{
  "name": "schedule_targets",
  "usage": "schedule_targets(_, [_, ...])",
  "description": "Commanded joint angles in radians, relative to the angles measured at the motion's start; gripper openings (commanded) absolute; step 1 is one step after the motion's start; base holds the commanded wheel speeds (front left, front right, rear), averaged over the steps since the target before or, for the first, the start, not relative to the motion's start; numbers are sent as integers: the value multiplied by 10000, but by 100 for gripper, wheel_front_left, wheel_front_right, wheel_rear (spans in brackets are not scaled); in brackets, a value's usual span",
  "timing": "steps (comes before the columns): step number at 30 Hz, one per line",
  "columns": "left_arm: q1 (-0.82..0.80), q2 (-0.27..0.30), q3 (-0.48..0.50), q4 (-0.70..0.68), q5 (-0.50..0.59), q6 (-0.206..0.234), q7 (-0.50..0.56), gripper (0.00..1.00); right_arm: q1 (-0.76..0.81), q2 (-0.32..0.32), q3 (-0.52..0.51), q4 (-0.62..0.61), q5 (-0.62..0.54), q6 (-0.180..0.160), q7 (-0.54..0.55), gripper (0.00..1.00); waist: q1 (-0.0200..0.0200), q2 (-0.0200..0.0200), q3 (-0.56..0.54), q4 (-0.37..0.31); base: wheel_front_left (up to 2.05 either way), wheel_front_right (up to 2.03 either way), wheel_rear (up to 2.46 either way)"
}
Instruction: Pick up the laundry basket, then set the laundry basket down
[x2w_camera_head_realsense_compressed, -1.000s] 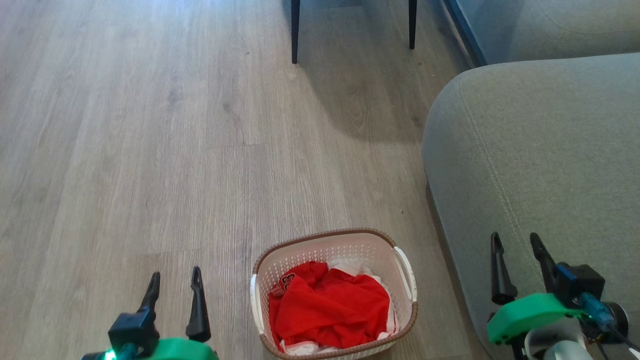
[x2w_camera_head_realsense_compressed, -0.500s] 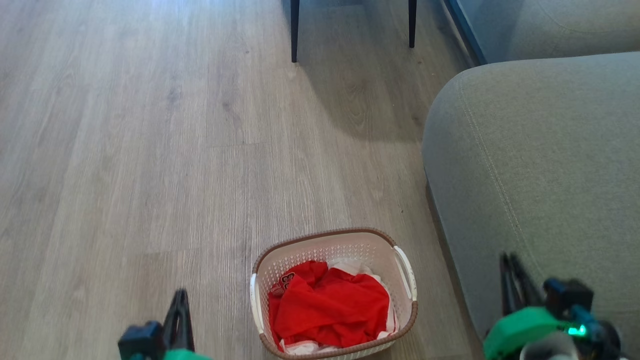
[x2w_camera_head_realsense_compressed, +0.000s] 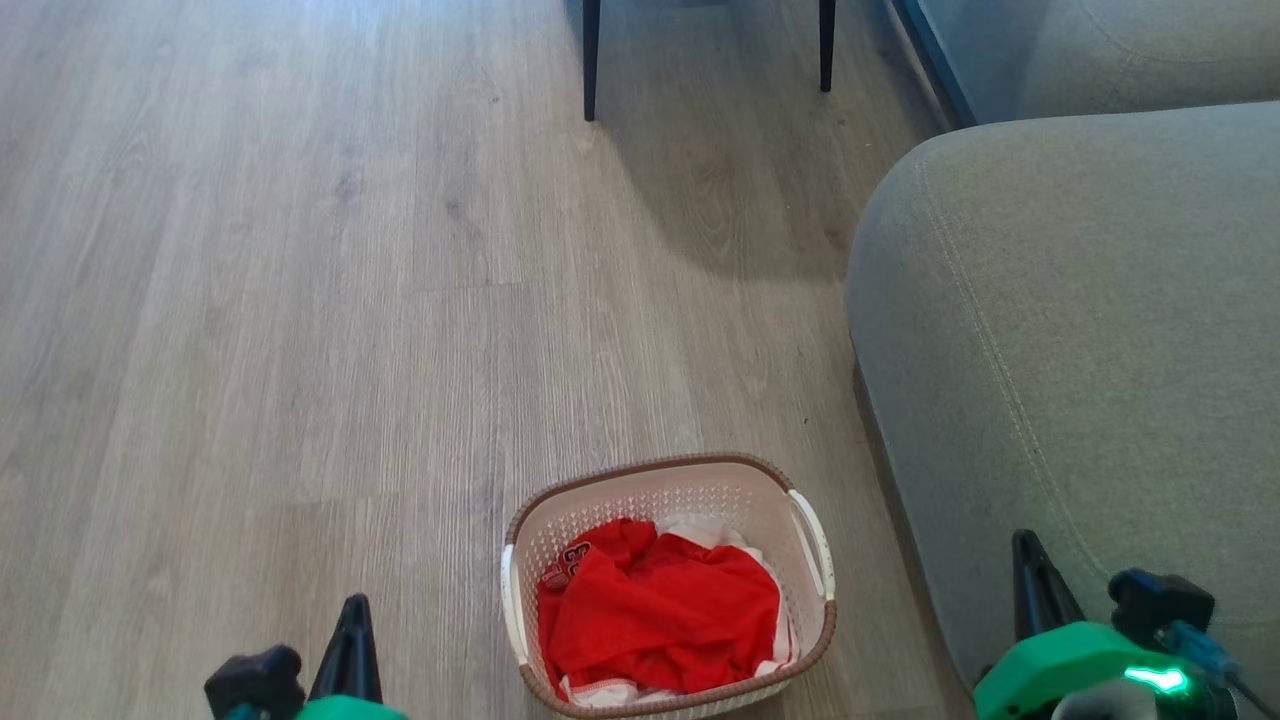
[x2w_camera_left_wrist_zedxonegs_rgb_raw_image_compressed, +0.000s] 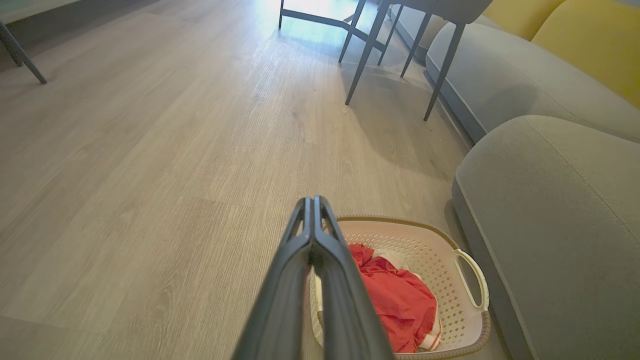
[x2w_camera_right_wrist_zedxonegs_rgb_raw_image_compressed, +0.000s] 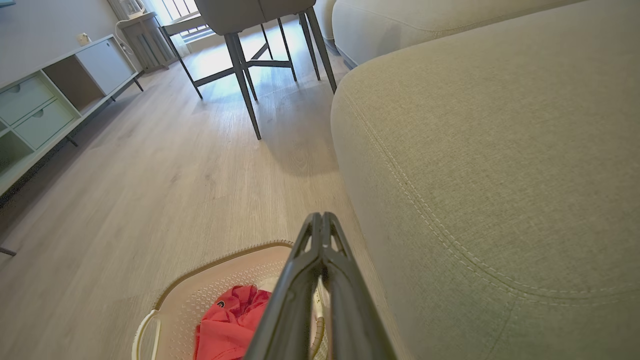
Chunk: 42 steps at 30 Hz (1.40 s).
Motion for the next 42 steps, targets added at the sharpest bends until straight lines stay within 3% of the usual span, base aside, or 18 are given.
schedule_targets(1, [-455,11,260,-248,-337,-123,83,0,-456,-89,-79,-330,375,-3,64,0,0,0,7,4,0,0,0])
schedule_targets(42, [-1442,-103,1293,145,-4815,-1197,1140,0,-938,-208,-413,-394,5107,-11,1153,0,0,0,152,76,0,0,0])
